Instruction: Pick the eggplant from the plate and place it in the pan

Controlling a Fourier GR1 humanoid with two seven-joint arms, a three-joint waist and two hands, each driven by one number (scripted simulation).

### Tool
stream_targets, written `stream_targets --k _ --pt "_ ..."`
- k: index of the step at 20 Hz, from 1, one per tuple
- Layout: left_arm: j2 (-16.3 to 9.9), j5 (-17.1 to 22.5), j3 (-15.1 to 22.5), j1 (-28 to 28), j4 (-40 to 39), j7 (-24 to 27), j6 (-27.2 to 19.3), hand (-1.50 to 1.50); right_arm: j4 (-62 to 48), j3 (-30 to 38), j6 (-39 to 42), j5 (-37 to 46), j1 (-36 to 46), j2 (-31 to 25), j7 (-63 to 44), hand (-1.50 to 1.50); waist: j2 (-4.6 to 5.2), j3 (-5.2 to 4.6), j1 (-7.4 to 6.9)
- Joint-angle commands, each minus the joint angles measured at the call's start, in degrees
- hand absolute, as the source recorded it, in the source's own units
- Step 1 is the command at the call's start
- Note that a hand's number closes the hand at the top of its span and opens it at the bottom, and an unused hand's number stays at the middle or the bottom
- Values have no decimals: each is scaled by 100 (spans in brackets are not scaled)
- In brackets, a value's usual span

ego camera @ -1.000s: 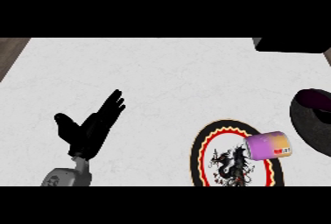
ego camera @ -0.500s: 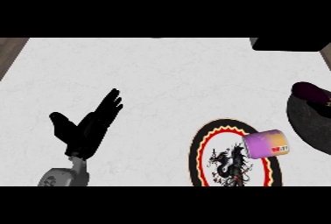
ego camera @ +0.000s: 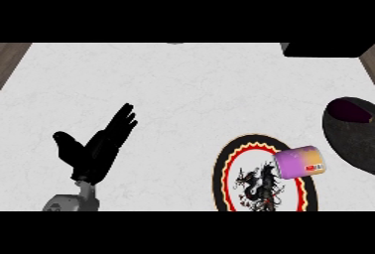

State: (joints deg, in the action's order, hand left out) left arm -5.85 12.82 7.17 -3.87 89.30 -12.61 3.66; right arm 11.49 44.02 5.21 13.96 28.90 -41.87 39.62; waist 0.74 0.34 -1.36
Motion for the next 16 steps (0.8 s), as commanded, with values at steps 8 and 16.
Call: stream_targets --k 8,16 --pt "28 -1 -62 -170 44 -223 -54 0 -176 43 2096 -204 -1085 -681 1062 -150 -13 7 62" --pt "122 -188 0 41 -170 113 -48 0 -25 -158 2411 -164 -1623 -838 1366 -150 -39 -3 91"
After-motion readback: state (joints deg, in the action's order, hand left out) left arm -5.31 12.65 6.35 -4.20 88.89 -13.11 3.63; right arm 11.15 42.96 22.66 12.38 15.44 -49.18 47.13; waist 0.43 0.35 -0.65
